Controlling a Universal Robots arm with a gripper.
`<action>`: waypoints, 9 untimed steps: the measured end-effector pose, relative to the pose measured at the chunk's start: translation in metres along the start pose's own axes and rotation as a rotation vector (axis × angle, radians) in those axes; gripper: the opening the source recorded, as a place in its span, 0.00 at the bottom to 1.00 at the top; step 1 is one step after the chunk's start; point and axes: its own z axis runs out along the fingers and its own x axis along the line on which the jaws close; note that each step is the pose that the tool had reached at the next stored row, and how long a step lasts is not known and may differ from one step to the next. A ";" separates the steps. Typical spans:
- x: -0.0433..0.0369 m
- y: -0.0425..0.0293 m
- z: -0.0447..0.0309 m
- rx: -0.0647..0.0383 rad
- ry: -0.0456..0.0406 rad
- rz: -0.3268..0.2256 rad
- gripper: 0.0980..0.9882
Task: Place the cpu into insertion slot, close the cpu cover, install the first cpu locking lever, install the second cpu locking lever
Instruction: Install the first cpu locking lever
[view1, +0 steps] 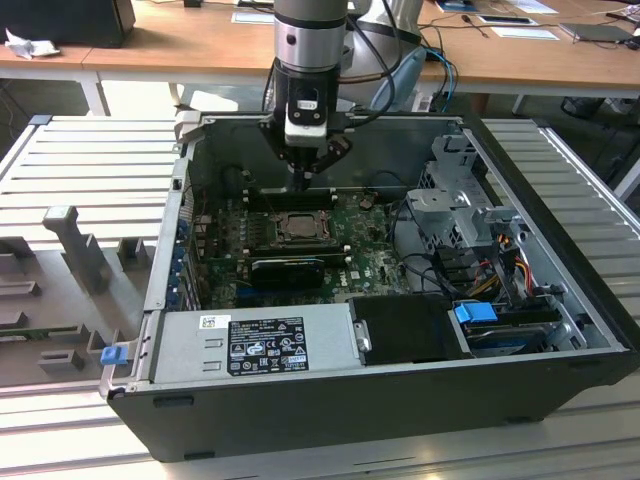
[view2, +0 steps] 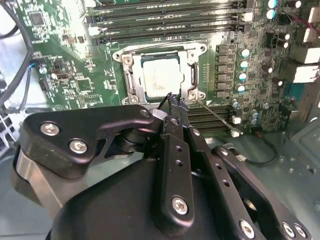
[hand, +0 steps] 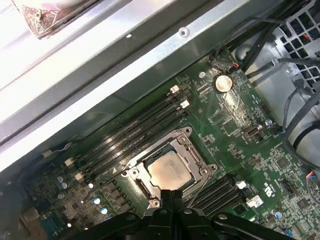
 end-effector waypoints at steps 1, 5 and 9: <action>0.0000 0.0000 0.0000 0.000 -0.0006 -0.035 0.01; 0.0000 0.0000 0.0000 0.000 -0.0018 -0.098 0.01; 0.0000 0.0000 0.0001 0.000 -0.0023 -0.136 0.01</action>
